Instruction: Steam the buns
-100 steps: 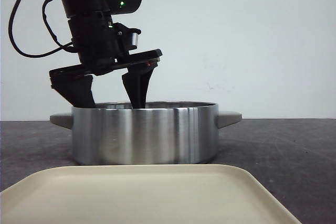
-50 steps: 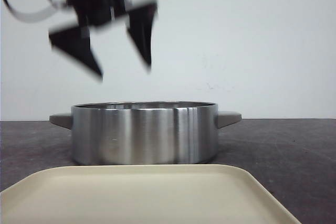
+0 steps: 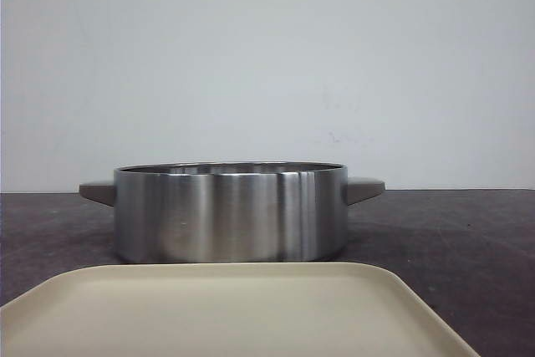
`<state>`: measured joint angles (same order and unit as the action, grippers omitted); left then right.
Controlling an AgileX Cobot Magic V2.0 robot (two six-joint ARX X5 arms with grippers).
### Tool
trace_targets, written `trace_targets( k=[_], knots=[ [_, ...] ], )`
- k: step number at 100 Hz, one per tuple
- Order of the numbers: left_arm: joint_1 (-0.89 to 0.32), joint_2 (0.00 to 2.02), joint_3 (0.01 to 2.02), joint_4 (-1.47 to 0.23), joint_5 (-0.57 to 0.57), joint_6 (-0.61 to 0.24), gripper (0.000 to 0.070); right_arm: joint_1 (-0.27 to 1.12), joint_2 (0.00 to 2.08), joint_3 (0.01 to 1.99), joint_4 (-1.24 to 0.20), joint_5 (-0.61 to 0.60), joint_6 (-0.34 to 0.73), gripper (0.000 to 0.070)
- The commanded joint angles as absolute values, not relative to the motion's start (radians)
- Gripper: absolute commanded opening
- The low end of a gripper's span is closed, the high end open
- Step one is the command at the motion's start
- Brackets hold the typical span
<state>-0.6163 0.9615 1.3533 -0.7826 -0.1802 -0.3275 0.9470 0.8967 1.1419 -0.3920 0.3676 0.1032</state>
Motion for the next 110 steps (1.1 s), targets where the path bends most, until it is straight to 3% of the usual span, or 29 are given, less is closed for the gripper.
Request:
trace_targets(
  k=[1, 49, 99, 110],
  knots=[
    [-0.624, 0.947, 1.370, -0.788, -0.188, -0.314, 0.0000, 0.966, 0.905, 1.122, -0.324, 0.366, 0.040, 0.0003],
    [-0.623, 0.888, 1.371, -0.868, -0.187, -0.315, 0.0000, 0.973, 0.907, 1.101, -0.142, 0.341, 0.025, 0.0002],
    [-0.623, 0.888, 1.371, -0.868, -0.187, -0.314, 0.0000, 0.970, 0.907, 1.100, -0.143, 0.339, 0.025, 0.0002],
    [-0.623, 0.889, 1.371, -0.868, -0.187, -0.314, 0.0000, 0.895, 0.848, 1.097, -0.237, 0.341, 0.026, 0.0002]
  ],
)
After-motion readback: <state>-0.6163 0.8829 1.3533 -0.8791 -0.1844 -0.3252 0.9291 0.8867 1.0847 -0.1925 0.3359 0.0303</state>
